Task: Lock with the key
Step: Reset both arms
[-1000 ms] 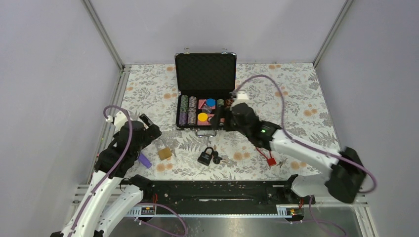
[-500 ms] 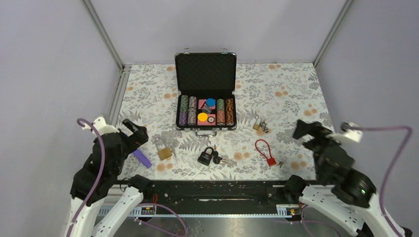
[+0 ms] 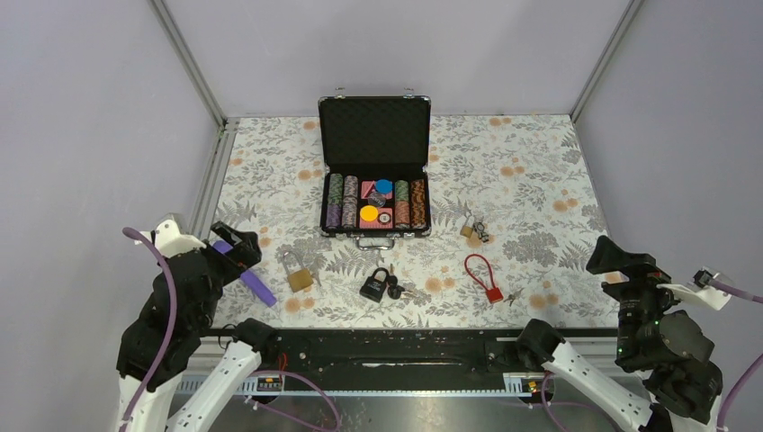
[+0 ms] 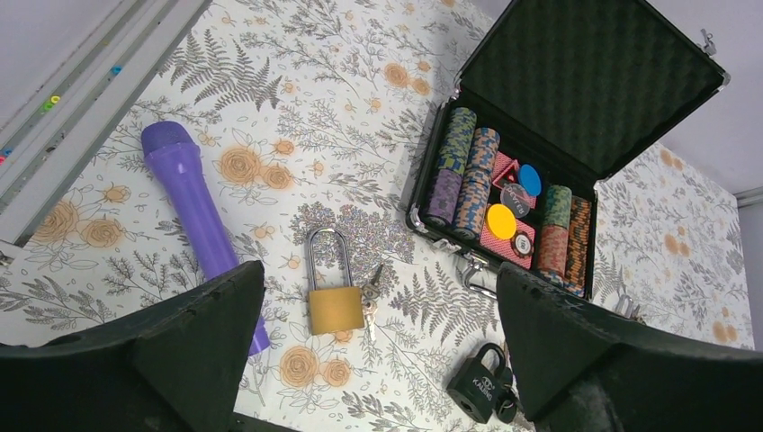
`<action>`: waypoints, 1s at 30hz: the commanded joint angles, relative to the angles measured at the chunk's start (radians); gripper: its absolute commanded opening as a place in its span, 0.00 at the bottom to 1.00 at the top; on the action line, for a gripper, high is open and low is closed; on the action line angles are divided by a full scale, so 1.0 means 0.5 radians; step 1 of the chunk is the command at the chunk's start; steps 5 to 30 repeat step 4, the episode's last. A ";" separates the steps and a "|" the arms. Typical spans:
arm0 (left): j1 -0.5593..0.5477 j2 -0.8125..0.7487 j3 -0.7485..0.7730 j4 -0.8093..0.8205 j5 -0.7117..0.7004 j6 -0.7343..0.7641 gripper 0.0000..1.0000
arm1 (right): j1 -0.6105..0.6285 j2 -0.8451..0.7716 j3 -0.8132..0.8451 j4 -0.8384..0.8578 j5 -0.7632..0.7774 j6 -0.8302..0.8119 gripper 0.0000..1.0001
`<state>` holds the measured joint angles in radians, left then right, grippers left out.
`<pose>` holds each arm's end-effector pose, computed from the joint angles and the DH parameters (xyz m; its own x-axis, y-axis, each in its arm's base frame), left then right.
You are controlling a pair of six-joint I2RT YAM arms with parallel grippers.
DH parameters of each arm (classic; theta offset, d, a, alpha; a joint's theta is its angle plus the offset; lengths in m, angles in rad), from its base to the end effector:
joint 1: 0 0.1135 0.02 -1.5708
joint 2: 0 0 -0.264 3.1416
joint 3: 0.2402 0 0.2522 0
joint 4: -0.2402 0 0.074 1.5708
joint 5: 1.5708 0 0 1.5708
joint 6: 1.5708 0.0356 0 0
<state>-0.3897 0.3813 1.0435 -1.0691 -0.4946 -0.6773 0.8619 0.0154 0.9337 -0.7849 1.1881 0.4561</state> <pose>0.0323 0.0050 0.3680 -0.2421 -0.4968 -0.8334 -0.2831 0.8577 -0.4291 -0.0116 -0.0643 0.3602 0.2165 0.5051 -0.8355 0.2447 0.8003 0.5473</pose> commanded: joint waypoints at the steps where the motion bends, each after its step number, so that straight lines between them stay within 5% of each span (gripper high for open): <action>1: 0.007 0.011 0.027 0.008 -0.088 0.023 0.99 | -0.005 0.005 0.024 -0.015 0.088 -0.019 0.99; 30: 0.008 -0.021 0.021 0.008 -0.108 0.002 0.99 | -0.006 0.012 0.018 -0.015 0.072 -0.009 1.00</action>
